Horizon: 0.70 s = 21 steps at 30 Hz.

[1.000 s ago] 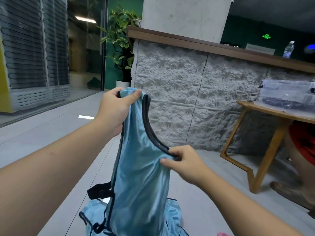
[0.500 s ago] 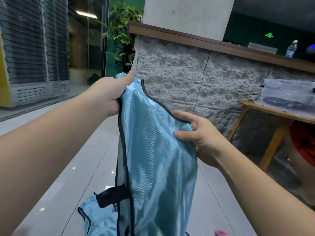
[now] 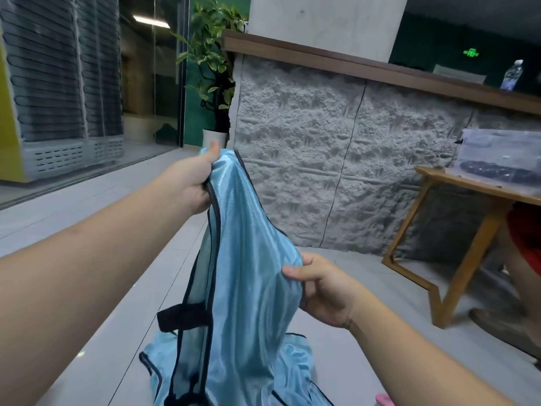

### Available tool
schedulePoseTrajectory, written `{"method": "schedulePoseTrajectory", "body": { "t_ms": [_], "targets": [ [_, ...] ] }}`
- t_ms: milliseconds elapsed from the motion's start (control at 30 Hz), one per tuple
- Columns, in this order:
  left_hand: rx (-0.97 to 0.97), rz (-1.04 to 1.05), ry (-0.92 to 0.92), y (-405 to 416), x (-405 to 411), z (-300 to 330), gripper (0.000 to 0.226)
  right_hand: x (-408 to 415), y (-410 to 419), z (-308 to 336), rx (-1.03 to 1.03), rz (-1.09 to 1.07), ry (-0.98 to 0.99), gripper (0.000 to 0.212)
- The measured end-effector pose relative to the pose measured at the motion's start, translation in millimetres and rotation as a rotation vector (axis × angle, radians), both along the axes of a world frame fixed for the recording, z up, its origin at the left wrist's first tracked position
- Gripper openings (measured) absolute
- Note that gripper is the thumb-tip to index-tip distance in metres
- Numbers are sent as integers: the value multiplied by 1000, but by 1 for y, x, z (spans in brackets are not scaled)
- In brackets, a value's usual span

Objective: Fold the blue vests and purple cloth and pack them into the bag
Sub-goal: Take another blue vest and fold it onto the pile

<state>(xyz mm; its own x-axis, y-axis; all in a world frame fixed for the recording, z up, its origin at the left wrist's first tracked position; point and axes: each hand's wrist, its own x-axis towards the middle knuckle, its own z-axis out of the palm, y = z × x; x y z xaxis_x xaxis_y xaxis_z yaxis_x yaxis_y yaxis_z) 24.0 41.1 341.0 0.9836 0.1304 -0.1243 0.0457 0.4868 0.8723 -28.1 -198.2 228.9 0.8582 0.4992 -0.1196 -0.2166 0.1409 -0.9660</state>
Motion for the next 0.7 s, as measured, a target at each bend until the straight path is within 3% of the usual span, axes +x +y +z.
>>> {"method": "schedulePoseTrajectory", "body": {
  "t_ms": [200, 333, 500, 633, 700],
  "targets": [
    [-150, 20, 102, 22, 9, -32, 33, 5, 3, 21, 83, -110, -70, 37],
    [-345, -171, 74, 34, 14, -71, 70, 3, 6, 37, 119, -188, -101, 46],
    [-313, -496, 17, 12, -4, -105, 75, 5, 6, 50, 251, -290, -71, 43],
    [-617, -455, 60, -18, -12, -115, 105, 11, 0, 51, 286, -376, -36, 43],
    [-592, -411, 168, -32, -16, -124, 104, 13, -3, 51, 306, -407, -21, 39]
  ]
}}
